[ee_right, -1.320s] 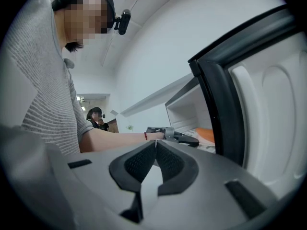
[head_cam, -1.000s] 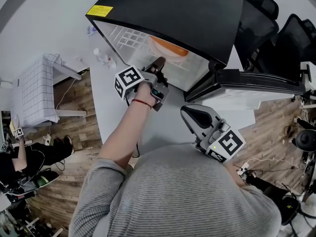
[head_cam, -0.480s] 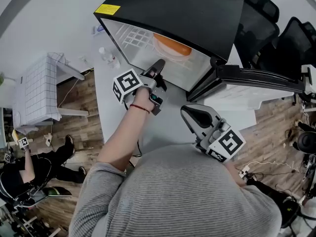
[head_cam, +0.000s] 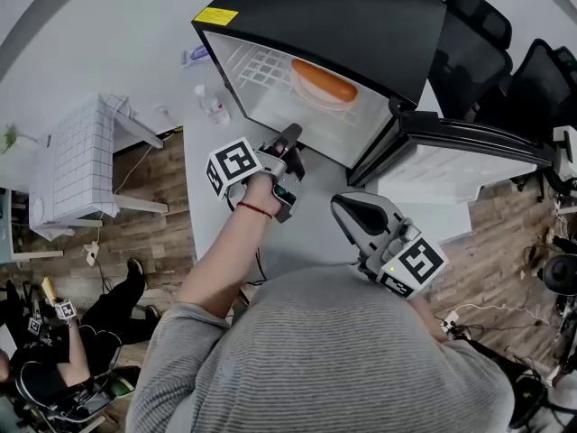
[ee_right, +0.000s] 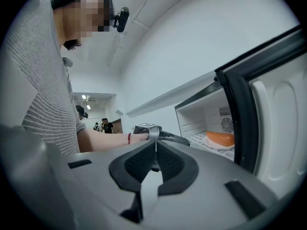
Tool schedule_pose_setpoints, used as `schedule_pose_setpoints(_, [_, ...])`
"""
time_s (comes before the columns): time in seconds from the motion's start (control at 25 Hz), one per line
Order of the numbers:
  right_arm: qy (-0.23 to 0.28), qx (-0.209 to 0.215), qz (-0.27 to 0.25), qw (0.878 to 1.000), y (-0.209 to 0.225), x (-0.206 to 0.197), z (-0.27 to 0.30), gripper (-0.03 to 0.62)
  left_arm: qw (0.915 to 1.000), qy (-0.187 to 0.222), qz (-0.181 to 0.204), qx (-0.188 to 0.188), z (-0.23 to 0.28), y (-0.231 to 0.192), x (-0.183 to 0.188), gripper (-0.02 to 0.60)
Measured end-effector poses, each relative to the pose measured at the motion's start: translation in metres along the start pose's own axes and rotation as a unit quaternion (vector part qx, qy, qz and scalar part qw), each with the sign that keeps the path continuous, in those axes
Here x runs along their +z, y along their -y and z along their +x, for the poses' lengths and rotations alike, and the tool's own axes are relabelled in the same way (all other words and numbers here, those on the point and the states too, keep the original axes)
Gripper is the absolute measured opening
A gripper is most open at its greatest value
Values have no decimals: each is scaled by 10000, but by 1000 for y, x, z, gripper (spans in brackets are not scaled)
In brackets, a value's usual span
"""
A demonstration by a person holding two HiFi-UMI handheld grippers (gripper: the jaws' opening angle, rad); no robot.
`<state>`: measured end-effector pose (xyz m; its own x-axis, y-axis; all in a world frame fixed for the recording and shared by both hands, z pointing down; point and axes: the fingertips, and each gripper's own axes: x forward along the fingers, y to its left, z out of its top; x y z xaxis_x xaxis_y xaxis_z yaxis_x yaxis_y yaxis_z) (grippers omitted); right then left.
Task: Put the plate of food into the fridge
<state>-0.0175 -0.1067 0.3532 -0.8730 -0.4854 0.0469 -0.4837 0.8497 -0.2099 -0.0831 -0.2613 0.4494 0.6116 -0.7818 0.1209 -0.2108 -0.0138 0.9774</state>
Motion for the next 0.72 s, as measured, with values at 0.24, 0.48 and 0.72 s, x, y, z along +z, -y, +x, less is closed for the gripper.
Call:
schedule_pose_setpoints(0.24, [30, -22, -34, 10000, -11, 0, -3, 15, 9997, -73, 106, -191, -9, 10, -7, 11])
schedule_pose_setpoints(0.48, [-8, -132, -30, 9999, -14, -4, -8, 15, 9956, -218, 858, -308, -16, 25, -16, 11])
schedule_pose_setpoints(0.72, [66, -271, -87, 9996, -13, -7, -11, 15, 9637, -143, 2653, -268, -33, 40, -19, 11])
